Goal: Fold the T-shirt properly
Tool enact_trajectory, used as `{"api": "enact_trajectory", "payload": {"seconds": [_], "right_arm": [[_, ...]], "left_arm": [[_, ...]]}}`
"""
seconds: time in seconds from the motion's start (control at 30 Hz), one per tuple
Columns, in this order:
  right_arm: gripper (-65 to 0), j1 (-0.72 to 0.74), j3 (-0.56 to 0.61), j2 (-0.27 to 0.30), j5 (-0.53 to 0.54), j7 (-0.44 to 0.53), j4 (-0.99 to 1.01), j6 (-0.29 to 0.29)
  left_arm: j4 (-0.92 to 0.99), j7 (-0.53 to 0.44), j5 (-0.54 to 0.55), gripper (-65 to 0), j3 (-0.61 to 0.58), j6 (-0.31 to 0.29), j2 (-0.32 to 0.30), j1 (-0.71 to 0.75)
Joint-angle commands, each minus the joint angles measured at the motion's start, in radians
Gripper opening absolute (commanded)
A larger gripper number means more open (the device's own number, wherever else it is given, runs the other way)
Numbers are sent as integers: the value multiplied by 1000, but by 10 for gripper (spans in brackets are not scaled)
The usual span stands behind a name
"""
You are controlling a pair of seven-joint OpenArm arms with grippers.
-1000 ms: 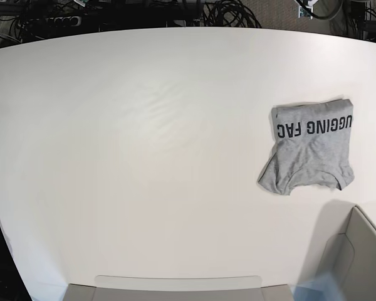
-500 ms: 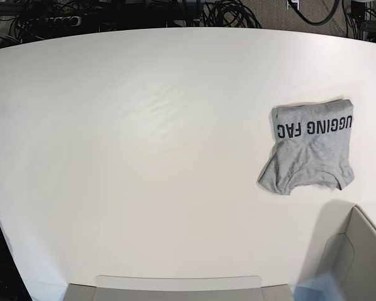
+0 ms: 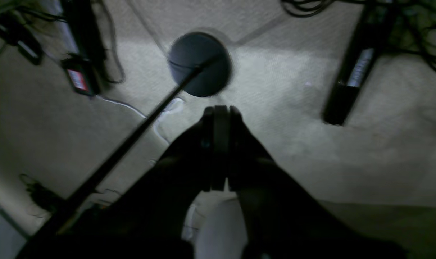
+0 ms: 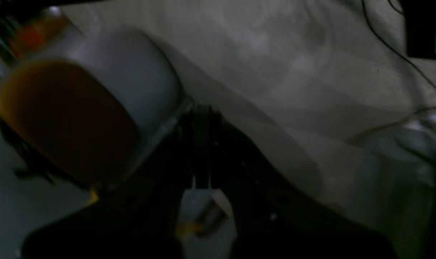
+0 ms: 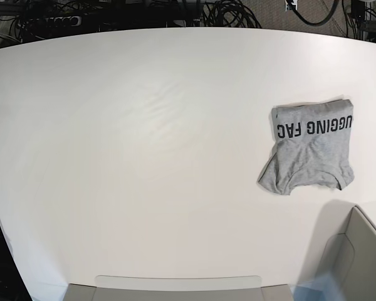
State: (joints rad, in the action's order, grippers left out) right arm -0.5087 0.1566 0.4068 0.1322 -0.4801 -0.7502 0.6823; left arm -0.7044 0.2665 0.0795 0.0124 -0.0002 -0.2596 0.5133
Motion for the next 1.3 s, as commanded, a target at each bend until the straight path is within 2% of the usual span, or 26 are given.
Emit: {"api": "enact_trajectory", "payload": {"seconds": [0.0,0.17,0.27,0.33,0.53,0.7,0.8,0.87,1.0,1.13,1.27], "right_arm": [[-650,2,-1,19,8,44,27,16],[-650,35,4,10,8,294,186,16],[-650,57,4,-3,8,407,246,16],[-650,78,5,-10,8,450,277,16],[-650,127,41,-18,7,456,297,16],[-650,153,266,-9,5,453,297,16],[-650,161,413,8,-39,453,309,16],[-650,178,461,4,-72,453,332,16],[-650,193,467,-27,-98,455,375,16],[-650,198,472,-29,-118,456,378,16],[-650,210,473,-32,-216,453,381,16]], "left_arm": [[-4,-23,-4,-650,-18,4,-8,15],[25,-43,-4,-650,-38,4,-8,14],[105,-46,-4,-650,-39,4,-4,-40],[170,-46,-4,-650,-39,1,0,-75],[226,-48,-4,-650,-38,2,1,-104],[228,-48,-4,-650,-38,2,10,-107],[228,-46,-4,-650,-38,2,30,-107],[228,-46,-4,-650,-38,1,44,-109],[230,-46,-4,-650,-38,1,50,-137],[230,-43,-4,-650,-38,2,65,-141],[230,-39,-4,-650,-38,1,72,-143]]}}
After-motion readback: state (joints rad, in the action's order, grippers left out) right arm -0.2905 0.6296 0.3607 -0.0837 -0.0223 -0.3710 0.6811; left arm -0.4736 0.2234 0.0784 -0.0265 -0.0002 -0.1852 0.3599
